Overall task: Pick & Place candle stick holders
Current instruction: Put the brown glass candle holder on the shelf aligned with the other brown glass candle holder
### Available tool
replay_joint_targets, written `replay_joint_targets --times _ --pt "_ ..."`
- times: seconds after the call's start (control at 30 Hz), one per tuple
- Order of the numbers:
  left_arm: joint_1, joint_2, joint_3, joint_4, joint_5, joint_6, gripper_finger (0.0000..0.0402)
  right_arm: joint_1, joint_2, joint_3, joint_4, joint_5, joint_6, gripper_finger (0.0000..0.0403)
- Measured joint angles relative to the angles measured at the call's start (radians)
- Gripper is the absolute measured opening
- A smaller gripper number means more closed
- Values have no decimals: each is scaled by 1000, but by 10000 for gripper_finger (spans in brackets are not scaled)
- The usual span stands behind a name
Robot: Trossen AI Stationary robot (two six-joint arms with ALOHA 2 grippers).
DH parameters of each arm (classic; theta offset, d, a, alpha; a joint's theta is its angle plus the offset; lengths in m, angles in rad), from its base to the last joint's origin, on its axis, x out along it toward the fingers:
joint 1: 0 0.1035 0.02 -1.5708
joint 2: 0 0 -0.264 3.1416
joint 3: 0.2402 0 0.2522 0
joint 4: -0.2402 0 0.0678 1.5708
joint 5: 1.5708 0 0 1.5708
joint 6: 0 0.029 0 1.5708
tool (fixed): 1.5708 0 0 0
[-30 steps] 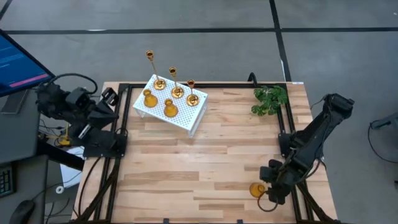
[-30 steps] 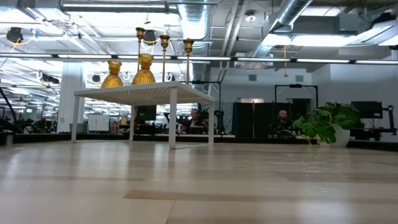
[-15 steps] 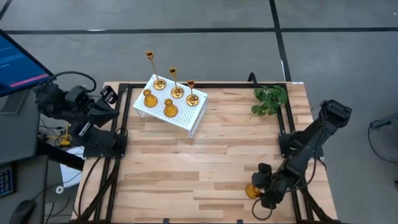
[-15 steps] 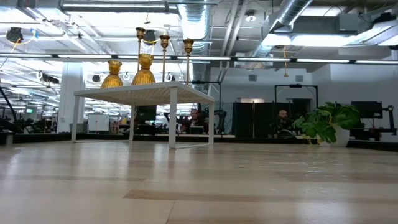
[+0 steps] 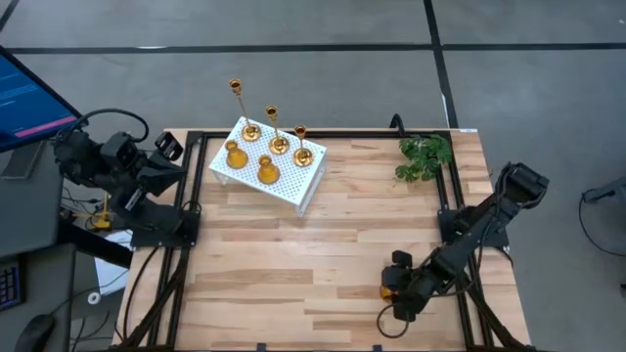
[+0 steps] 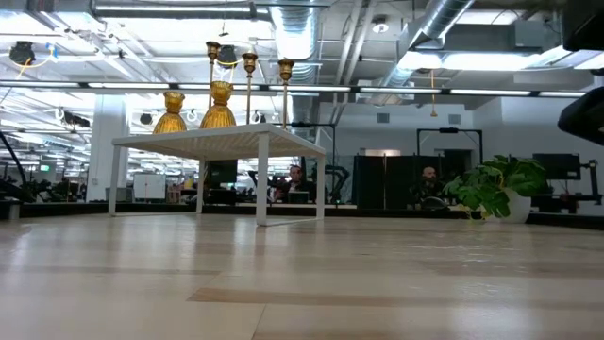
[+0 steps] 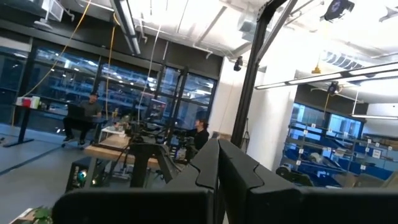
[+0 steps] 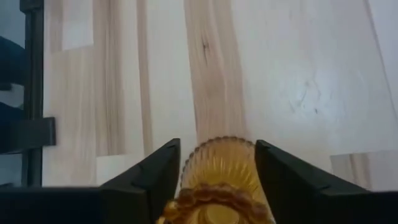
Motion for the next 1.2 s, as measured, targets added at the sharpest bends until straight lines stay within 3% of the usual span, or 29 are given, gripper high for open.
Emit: replay_joint_targets --times 0.17,0.47,0.6,0.87,1.2 --pt "0 1 0 -1 0 0 8 -1 -24 0 -4 0 0 140" --pt "0 0 0 -2 0 0 8 -11 -22 0 -4 11 -20 162" --pt "0 1 0 -2 0 0 8 -40 -23 0 -3 7 -78 139" --pt "0 0 0 -2 0 0 8 -107 -24 1 -1 -27 -166 139" --pt "0 0 0 -2 0 0 8 -270 -97 -1 -13 -35 -359 139"
